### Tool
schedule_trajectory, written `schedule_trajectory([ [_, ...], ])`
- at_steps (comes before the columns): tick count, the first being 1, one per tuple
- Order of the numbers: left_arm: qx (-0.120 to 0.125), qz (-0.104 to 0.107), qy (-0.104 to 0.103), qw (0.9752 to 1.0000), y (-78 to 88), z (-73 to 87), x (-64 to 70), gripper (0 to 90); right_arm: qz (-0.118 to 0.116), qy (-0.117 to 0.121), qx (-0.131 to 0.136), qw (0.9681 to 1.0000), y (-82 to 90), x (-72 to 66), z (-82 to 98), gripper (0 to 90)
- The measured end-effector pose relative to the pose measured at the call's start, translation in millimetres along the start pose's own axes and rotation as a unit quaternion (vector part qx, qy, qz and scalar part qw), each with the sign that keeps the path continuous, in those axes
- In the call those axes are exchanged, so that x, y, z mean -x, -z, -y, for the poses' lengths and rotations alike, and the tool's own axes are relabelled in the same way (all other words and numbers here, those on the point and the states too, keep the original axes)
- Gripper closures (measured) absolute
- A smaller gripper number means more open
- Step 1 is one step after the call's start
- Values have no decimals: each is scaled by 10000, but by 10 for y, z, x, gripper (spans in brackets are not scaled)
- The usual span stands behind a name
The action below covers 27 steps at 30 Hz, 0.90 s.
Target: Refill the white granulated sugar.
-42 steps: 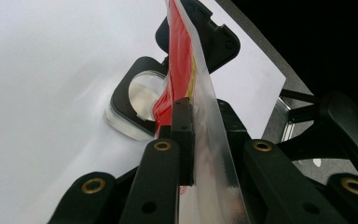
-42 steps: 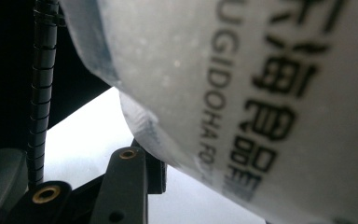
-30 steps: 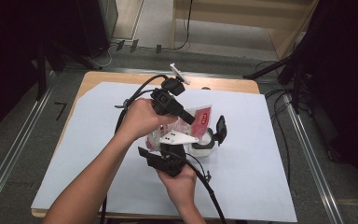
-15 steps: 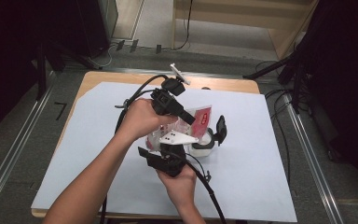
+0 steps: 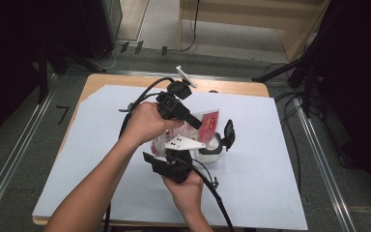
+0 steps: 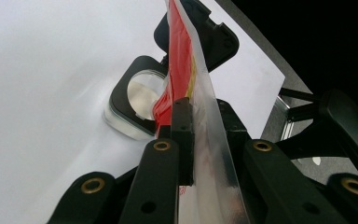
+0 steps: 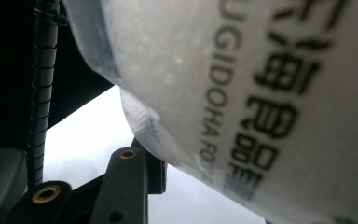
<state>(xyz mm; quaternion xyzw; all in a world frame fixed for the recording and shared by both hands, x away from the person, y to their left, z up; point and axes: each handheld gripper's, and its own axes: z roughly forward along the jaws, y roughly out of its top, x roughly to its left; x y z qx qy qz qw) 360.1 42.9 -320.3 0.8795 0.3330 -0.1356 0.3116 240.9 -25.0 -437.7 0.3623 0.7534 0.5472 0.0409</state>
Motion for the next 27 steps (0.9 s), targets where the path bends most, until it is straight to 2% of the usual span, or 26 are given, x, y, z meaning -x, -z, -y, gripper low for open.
schedule_trajectory([
  [21, 3, -6, 6, 10000, 5, 8, -1, 819, 6, -2, -11, 10000, -3, -2, 1, 635],
  [27, 32, -71, -23, 10000, -2, 8, 16, 819, 4, -10, -10, 10000, 0, -2, 0, 635],
])
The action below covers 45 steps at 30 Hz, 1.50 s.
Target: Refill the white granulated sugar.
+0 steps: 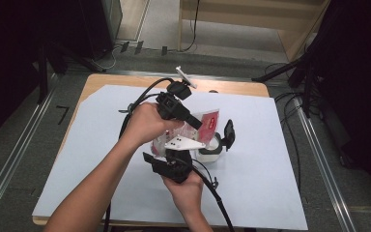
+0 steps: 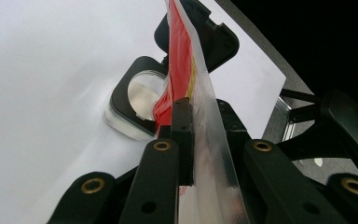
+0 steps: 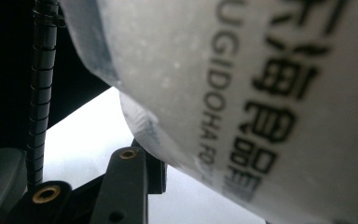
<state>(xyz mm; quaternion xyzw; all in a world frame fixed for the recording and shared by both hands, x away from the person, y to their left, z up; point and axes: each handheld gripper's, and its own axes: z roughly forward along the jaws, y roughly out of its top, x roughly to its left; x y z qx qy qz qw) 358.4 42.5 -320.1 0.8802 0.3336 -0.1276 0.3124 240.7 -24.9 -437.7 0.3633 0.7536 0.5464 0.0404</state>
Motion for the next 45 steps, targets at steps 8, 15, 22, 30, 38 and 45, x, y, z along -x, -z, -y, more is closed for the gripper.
schedule_trajectory([
  [8, 32, -8, -39, 10000, 7, 9, 7, 816, -10, 19, -6, 10000, 2, -3, 1, 635],
  [15, 15, 51, -28, 10000, 6, 1, -19, 814, -16, 6, -19, 10000, 1, 7, -9, 635],
  [22, 50, -43, -124, 9999, 8, 28, 4, 812, -21, 46, -49, 10000, -4, -1, 4, 635],
  [30, 42, 54, -11, 10000, 10, 11, -48, 812, -15, 65, -82, 9999, -7, 4, -12, 635],
  [38, 26, 42, 2, 10000, 13, -12, -48, 811, -12, 37, -79, 10000, 3, 1, -29, 635],
  [45, 9, 29, -26, 10000, 26, -33, -39, 810, -10, 44, -65, 10000, 8, -9, -46, 636],
])
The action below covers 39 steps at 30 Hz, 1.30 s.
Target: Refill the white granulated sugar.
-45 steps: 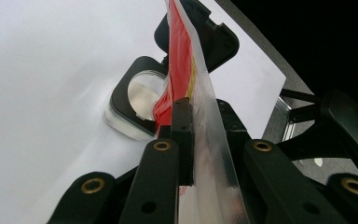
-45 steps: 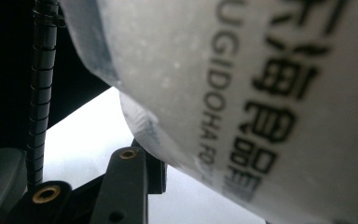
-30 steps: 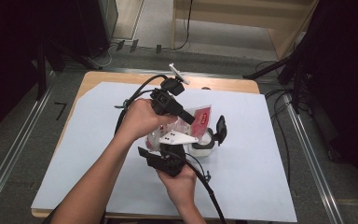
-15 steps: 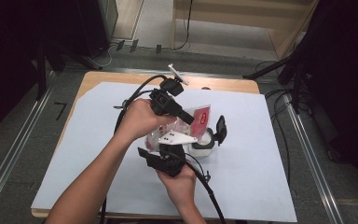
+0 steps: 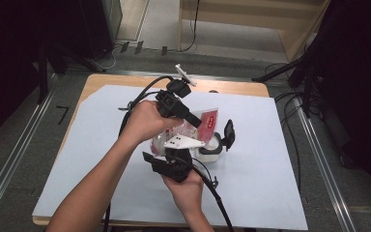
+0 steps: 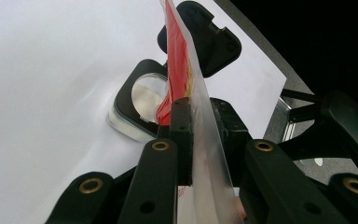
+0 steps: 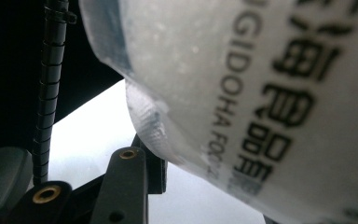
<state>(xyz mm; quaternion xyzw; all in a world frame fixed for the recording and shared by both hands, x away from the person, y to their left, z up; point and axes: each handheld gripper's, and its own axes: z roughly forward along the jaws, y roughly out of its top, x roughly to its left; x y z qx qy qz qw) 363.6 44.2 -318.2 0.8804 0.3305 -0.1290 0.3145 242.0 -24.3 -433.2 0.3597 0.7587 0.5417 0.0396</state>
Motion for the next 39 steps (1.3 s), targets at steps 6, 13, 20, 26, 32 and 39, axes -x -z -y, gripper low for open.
schedule_trajectory([
  [6, 0, -23, -9, 10000, 10, -4, 11, 808, 10, 11, 24, 10000, 2, -6, -8, 635],
  [13, 11, -25, -5, 10000, 1, -11, 19, 808, 53, 43, 25, 10000, 12, -11, -5, 636],
  [20, -62, -14, -11, 10000, 2, -36, 19, 808, 85, 57, 35, 9999, 19, -18, -11, 637],
  [26, -89, -21, -34, 10000, -6, -59, 38, 807, 94, 43, 57, 9999, 36, -10, -17, 637],
  [32, -84, -37, -47, 9999, -9, -64, 51, 804, 56, 7, 80, 10000, 35, -2, -18, 637],
  [39, -134, -30, -53, 9999, -18, -82, 49, 804, 53, -5, 95, 9999, 39, -8, -21, 638],
])
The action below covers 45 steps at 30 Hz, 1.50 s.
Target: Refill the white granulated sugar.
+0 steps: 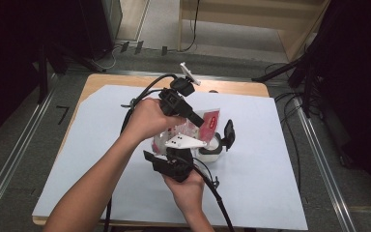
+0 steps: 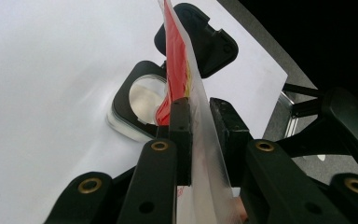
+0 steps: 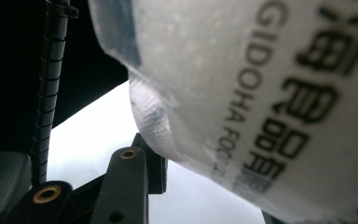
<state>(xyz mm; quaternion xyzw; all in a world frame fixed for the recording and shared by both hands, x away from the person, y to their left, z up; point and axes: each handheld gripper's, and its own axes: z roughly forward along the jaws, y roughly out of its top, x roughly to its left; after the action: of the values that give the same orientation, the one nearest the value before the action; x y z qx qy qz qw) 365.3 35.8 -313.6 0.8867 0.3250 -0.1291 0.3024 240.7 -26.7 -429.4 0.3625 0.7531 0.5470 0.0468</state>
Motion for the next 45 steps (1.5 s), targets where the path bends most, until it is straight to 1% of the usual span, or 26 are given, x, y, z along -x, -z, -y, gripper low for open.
schedule_trajectory([
  [2, -17, -31, 23, 10000, -6, -9, -4, 805, -2, -19, 2, 10000, 2, 2, -1, 638],
  [3, -5, 4, 19, 10000, -12, -11, -16, 805, 0, -23, -6, 10000, 2, 6, -1, 638],
  [7, -7, 3, 54, 10000, -20, -20, -19, 805, -12, -53, -28, 10000, 5, 19, -3, 639],
  [13, -56, -33, 39, 10000, -15, -33, -10, 804, -26, -93, -28, 9999, 10, 21, -11, 639],
  [14, -26, -21, 43, 10000, -19, -31, -10, 804, -32, -106, -12, 9999, 9, 19, -11, 640],
  [19, -50, 23, 15, 10000, -13, -38, -16, 803, -24, -97, -21, 9999, 17, 17, -16, 640],
  [29, -28, 14, 17, 10000, -16, -47, 14, 801, -35, -84, 7, 10000, 27, 17, -19, 639],
  [31, -39, 17, 35, 10000, -15, -52, 16, 802, -39, -102, 22, 9999, 26, 12, -20, 639],
  [33, -85, 8, -3, 10000, -6, -58, 17, 801, -42, -92, 33, 9999, 29, 12, -25, 639],
  [36, -96, -7, -7, 10000, -3, -68, 26, 800, -47, -101, 32, 9999, 38, 12, -31, 639],
  [38, -54, 3, 10, 10000, -9, -69, 31, 800, -52, -115, 48, 9999, 40, 12, -32, 639],
  [45, -53, 25, -30, 10000, 3, -67, 52, 796, -43, -109, 68, 9999, 47, 6, -36, 639],
])
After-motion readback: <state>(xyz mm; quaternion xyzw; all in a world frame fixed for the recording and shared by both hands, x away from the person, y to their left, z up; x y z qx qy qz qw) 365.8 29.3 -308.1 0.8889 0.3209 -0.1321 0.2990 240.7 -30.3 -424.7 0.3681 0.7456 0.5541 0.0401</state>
